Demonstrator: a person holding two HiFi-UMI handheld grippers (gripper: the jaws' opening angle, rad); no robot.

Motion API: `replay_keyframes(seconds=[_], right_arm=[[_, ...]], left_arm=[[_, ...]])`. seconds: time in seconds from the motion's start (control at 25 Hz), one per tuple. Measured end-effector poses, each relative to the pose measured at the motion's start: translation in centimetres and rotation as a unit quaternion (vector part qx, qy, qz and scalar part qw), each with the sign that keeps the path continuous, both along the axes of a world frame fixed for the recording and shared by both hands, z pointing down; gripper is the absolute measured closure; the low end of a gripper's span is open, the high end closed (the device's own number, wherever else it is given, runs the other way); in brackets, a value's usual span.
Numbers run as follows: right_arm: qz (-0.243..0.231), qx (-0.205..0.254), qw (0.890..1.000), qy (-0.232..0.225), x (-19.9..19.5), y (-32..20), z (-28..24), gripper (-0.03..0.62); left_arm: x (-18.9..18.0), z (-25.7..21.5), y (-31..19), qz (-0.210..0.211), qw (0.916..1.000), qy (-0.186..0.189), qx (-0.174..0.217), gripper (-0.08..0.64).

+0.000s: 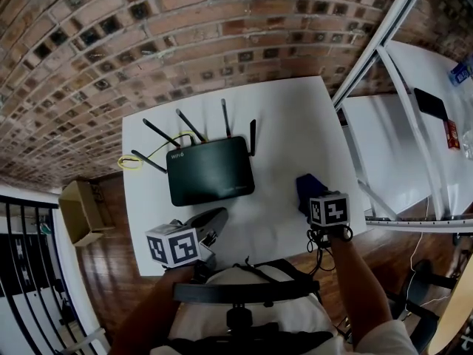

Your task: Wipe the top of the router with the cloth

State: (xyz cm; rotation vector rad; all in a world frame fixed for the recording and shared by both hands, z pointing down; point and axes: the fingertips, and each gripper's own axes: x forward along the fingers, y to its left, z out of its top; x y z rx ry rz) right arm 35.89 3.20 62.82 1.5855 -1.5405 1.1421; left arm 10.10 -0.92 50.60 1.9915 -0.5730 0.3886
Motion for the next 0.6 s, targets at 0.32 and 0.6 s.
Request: replay_keyframes(seconds=[0.32,0.6], right_arm=[[-0.015,-0.001,1.000,-0.007,0.1,-0.2,0.1,0.426],[-0.037,0.005,0.999,-0.015,0.4,-0.2,0.2,0.426]], left_arm=[[0.7,0.3,0.1,-0.002,1.0000,-0.008,-0.001,0.537],[2.0,1.0,0.9,-0.014,0.9998,-0.013,-0.004,0.537]])
